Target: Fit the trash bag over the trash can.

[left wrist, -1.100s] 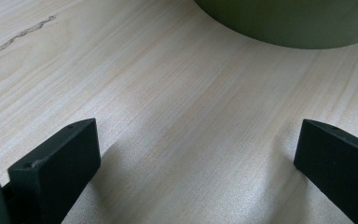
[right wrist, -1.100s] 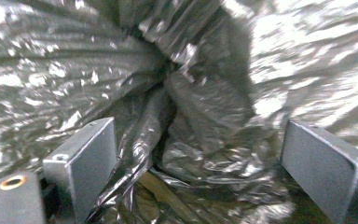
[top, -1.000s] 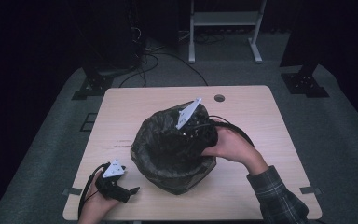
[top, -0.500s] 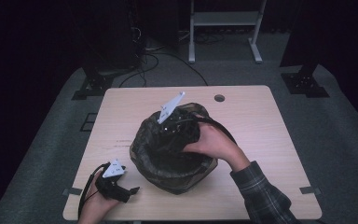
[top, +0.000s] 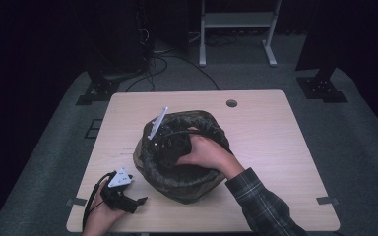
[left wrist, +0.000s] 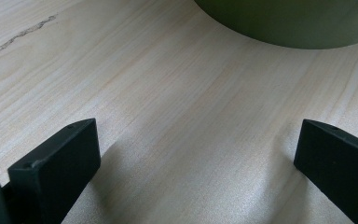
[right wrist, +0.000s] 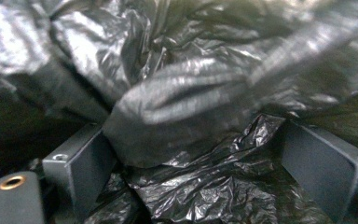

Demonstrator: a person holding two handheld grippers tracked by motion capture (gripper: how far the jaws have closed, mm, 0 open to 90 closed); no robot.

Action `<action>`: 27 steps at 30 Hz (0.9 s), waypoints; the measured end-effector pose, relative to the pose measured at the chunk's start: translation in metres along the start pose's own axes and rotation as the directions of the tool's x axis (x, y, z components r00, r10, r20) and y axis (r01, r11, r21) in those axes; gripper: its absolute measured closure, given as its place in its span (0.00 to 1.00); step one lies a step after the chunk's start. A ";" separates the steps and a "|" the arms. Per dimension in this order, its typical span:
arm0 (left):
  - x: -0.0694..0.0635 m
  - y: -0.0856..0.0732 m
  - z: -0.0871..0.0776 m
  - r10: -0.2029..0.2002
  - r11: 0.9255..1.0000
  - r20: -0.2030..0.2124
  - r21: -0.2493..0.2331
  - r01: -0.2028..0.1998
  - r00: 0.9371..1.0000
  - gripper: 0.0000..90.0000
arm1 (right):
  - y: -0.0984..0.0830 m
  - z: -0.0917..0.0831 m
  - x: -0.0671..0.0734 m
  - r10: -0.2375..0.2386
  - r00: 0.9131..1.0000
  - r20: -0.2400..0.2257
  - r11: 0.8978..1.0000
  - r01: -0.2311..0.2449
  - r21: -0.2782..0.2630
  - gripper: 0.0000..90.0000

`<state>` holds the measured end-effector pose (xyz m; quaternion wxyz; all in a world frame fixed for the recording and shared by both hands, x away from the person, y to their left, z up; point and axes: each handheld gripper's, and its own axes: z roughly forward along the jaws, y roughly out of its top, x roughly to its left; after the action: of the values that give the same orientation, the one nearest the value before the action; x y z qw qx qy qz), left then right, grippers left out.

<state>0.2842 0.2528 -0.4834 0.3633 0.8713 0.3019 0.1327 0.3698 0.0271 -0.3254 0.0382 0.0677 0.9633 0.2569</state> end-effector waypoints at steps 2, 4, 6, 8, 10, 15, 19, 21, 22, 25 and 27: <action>0.000 0.000 0.000 0.000 1.000 0.000 0.000 0.000 1.000 0.00 | 0.002 0.003 0.001 0.001 1.000 0.006 1.000 -0.001 0.012 0.10; 0.000 0.000 0.000 0.000 1.000 0.000 0.000 0.000 1.000 0.00 | 0.003 0.005 0.000 0.004 1.000 0.000 1.000 -0.004 0.014 0.10; 0.000 0.000 0.000 0.000 1.000 0.000 0.000 0.000 1.000 0.00 | 0.004 0.008 -0.001 0.003 1.000 0.003 0.999 -0.004 0.033 0.10; 0.000 0.000 0.000 0.000 1.000 0.000 0.000 0.000 1.000 0.00 | 0.004 0.007 -0.001 0.005 1.000 0.004 0.999 -0.005 0.032 0.10; 0.000 0.000 0.000 0.000 1.000 0.000 0.000 0.000 1.000 0.00 | 0.003 0.002 -0.001 0.013 1.000 0.002 1.000 -0.013 0.006 0.10; 0.000 0.000 0.000 0.000 1.000 0.000 0.000 0.000 1.000 0.00 | 0.000 -0.007 -0.003 0.024 1.000 0.003 0.999 -0.024 -0.026 0.10; 0.000 0.000 0.000 0.000 1.000 0.000 0.000 0.000 1.000 0.00 | -0.005 -0.017 -0.004 0.029 1.000 0.009 0.998 -0.029 -0.054 0.10; 0.000 0.000 0.000 -0.001 1.000 0.000 0.000 0.001 1.000 0.00 | -0.007 -0.022 -0.005 0.034 0.999 0.013 0.997 -0.033 -0.065 0.10; 0.000 0.000 0.000 -0.001 1.000 0.000 0.000 0.001 1.000 0.00 | -0.009 -0.026 -0.005 0.033 0.999 0.019 0.997 -0.032 -0.073 0.10; 0.000 0.000 0.000 -0.001 1.000 0.000 0.000 0.001 1.000 0.00 | -0.013 -0.036 -0.007 0.046 0.999 0.016 0.994 -0.044 -0.102 0.10; 0.000 0.000 0.000 -0.001 1.000 0.000 0.000 0.001 1.000 0.00 | -0.016 -0.043 -0.007 0.055 0.998 0.021 0.992 -0.052 -0.116 0.10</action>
<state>0.2842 0.2528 -0.4834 0.3634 0.8712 0.3023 0.1328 0.3705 -0.0089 -0.2962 0.0470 0.0944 0.9441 0.3123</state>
